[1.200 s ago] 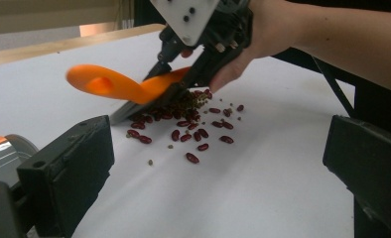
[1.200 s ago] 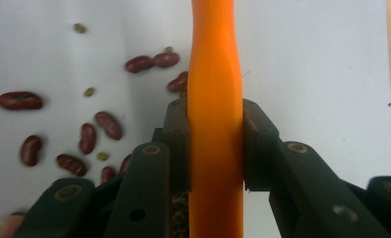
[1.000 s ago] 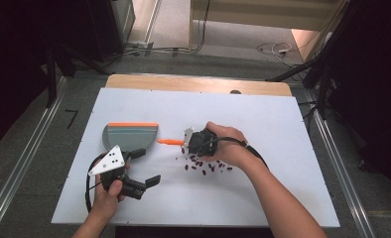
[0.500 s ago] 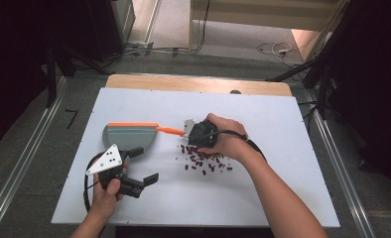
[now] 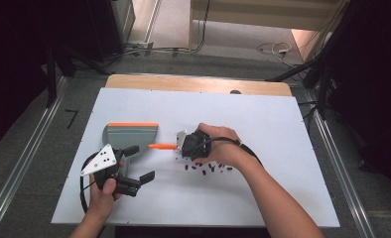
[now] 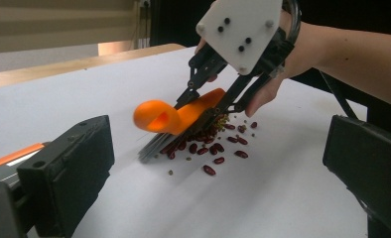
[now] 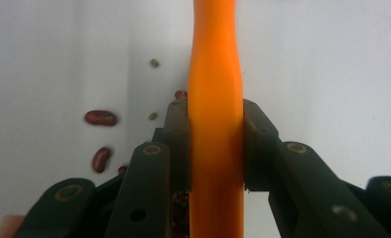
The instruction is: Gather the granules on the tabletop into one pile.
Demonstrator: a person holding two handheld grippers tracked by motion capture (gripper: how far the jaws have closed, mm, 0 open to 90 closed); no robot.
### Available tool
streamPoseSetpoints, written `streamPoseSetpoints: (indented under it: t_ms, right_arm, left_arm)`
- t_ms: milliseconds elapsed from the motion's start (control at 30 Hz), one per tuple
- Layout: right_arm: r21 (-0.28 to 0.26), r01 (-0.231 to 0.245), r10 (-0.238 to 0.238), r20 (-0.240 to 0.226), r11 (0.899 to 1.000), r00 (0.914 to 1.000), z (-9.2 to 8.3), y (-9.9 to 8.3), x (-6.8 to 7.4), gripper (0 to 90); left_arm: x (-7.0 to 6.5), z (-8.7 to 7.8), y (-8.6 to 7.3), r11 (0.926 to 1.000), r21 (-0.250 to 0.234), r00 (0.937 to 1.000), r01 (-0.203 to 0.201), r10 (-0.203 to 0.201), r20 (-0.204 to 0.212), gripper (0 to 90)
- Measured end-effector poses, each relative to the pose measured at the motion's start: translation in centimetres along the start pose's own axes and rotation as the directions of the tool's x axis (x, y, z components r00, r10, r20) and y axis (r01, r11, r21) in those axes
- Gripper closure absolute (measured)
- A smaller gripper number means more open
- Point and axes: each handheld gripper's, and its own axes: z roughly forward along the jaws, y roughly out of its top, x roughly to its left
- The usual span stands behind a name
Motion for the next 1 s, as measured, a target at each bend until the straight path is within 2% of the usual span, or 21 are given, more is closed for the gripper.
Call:
streamPoseSetpoints:
  t_ms: [100, 167, 233, 300, 333, 367, 400, 433, 467, 500, 567, 633, 700, 767, 800, 833, 900, 933, 967, 1000]
  right_arm:
    - [-0.002, -0.011, 0.011, 0.017, 1.000, 0.9998, -0.5, -0.3, 0.1, 68.8]
    - [-0.019, -0.027, 0.028, 0.050, 0.999, 0.9984, -1.1, -0.5, -0.3, 68.8]
    - [-0.050, -0.089, 0.093, 0.070, 0.995, 0.9932, -2.3, -0.5, -0.8, 68.8]
    - [-0.077, -0.177, 0.179, 0.028, 0.981, 0.9834, -3.6, -0.4, -1.2, 68.9]
    - [-0.097, -0.222, 0.223, 0.004, 0.970, 0.9748, -4.1, -0.4, -1.5, 68.9]
    - [-0.106, -0.273, 0.269, -0.050, 0.956, 0.9618, -4.5, -0.2, -1.6, 68.8]
    - [-0.104, -0.321, 0.312, -0.091, 0.941, 0.9456, -4.8, 0.0, -1.7, 68.9]
    - [-0.107, -0.365, 0.353, -0.113, 0.925, 0.9287, -4.9, 0.2, -1.8, 68.8]
    - [-0.090, -0.422, 0.407, -0.143, 0.902, 0.9020, -5.0, 0.5, -1.7, 68.8]
    - [-0.068, -0.455, 0.439, -0.171, 0.888, 0.8820, -4.9, 0.7, -1.7, 68.8]
    - [-0.052, -0.481, 0.461, -0.211, 0.875, 0.8620, -4.3, 1.1, -1.6, 68.8]
    - [-0.016, -0.520, 0.497, -0.271, 0.854, 0.8243, -3.5, 1.4, -1.6, 68.8]
    - [0.009, -0.562, 0.536, -0.317, 0.827, 0.7827, -2.7, 1.5, -1.7, 68.9]
    - [0.043, -0.638, 0.598, -0.403, 0.769, 0.6930, -1.9, 1.3, -2.0, 68.9]
    - [0.054, -0.666, 0.618, -0.435, 0.744, 0.6553, -1.4, 1.2, -2.2, 68.9]
    - [0.073, -0.683, 0.635, -0.454, 0.726, 0.6259, -1.0, 1.1, -2.3, 68.9]
    - [0.108, -0.702, 0.662, -0.460, 0.704, 0.5924, -0.2, 1.0, -2.4, 68.9]
    - [0.125, -0.714, 0.676, -0.467, 0.689, 0.5704, 0.3, 0.8, -2.5, 68.9]
    - [0.140, -0.727, 0.688, -0.483, 0.672, 0.5417, 0.8, 0.6, -2.7, 68.8]
    - [0.146, -0.737, 0.695, -0.492, 0.660, 0.5249, 1.2, 0.3, -2.9, 68.8]
  left_arm:
    - [0.0, 0.0, 0.0, 1.0000, 0.001, 1.0000, 0.000, 0.000, -0.004, 0.3]
    - [0.0, 0.0, 0.1, 1.0000, 0.000, 1.0000, -0.001, 0.001, -0.006, 0.3]
    - [0.1, -0.1, 0.1, 1.0000, -0.001, 1.0000, -0.002, 0.002, -0.008, 0.3]
    - [0.2, -0.2, 0.1, 1.0000, -0.005, 0.9999, 0.002, -0.003, -0.014, 0.3]
    - [0.3, -0.2, 0.1, 1.0000, -0.006, 0.9998, 0.005, -0.005, -0.017, 0.3]
    - [0.4, -0.3, 0.1, 1.0000, -0.006, 0.9998, 0.004, -0.004, -0.020, 0.3]
    - [0.4, -0.3, 0.1, 1.0000, -0.006, 0.9997, 0.006, -0.006, -0.022, 0.3]
    - [0.4, -0.3, 0.1, 0.9999, -0.008, 0.9997, 0.007, -0.007, -0.022, 0.3]
    - [0.4, -0.3, 0.1, 0.9999, -0.008, 0.9997, 0.007, -0.007, -0.022, 0.3]
    - [0.4, -0.3, 0.1, 1.0000, -0.006, 0.9997, 0.005, -0.005, -0.023, 0.3]
    - [0.4, -0.3, 0.1, 1.0000, -0.005, 0.9998, 0.002, -0.002, -0.022, 0.3]
    - [0.4, -0.3, 0.1, 1.0000, -0.005, 0.9998, 0.002, -0.002, -0.020, 0.3]
    - [0.4, -0.3, 0.1, 1.0000, -0.004, 0.9998, 0.002, -0.002, -0.020, 0.3]
    - [0.4, -0.3, 0.1, 1.0000, -0.003, 0.9998, 0.002, -0.003, -0.020, 0.3]
    - [0.4, -0.3, 0.0, 1.0000, -0.003, 0.9998, 0.001, -0.001, -0.021, 0.3]
    - [0.4, -0.3, 0.0, 1.0000, -0.003, 0.9998, 0.001, -0.001, -0.020, 0.3]
    - [0.4, -0.3, 0.0, 1.0000, -0.004, 0.9998, 0.001, -0.001, -0.019, 0.3]
    - [0.4, -0.3, 0.0, 1.0000, -0.003, 0.9998, 0.001, -0.001, -0.019, 0.3]
    - [0.4, -0.3, 0.0, 1.0000, -0.003, 0.9998, 0.000, 0.000, -0.018, 0.3]
    - [0.4, -0.3, 0.0, 1.0000, -0.003, 0.9998, 0.001, -0.001, -0.019, 0.3]
